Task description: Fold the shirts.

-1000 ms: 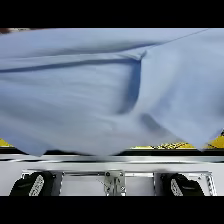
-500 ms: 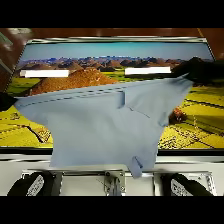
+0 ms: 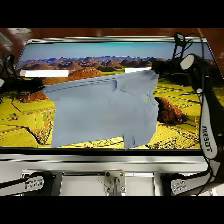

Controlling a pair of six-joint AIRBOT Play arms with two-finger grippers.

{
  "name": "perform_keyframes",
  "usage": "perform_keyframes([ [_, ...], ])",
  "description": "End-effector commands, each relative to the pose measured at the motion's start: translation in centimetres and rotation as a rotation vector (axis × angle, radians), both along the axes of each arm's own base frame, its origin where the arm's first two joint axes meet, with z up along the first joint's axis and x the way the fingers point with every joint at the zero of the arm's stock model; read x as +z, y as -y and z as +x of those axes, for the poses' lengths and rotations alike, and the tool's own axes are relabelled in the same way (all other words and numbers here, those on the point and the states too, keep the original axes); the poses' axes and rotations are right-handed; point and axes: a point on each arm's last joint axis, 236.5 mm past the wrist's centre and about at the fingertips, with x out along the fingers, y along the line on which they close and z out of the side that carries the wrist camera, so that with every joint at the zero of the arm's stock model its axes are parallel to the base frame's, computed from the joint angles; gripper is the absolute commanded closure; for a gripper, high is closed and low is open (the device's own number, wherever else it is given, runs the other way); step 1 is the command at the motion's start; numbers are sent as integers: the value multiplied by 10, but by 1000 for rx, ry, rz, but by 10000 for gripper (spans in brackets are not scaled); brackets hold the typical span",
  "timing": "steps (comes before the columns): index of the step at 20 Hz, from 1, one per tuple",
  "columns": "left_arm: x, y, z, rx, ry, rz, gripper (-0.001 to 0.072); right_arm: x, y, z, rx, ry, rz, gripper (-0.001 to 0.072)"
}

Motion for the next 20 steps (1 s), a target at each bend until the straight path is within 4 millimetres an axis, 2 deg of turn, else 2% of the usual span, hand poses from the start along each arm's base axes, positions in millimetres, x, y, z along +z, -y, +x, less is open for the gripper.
perform_keyframes([
  [1,-28,-5,47,64,86,-2,665,-20,-2,46,-71,146,17,635],
  [4,-45,-9,64,98,117,11,665,-56,0,49,-74,97,8,635],
  [8,-78,-2,63,127,45,-39,665,-97,-4,43,-68,8,18,635],
  [12,-101,3,31,76,-116,-70,665,-114,-3,9,-20,-164,16,635],
  [15,-118,13,-10,13,-299,-118,665,-130,-4,-43,41,-397,26,636],
  [17,-127,20,-29,-24,-385,-128,665,-145,-6,-73,75,-534,24,635],
  [20,-140,31,-40,-50,-452,-150,665,-160,-13,-84,93,-597,30,635],
])
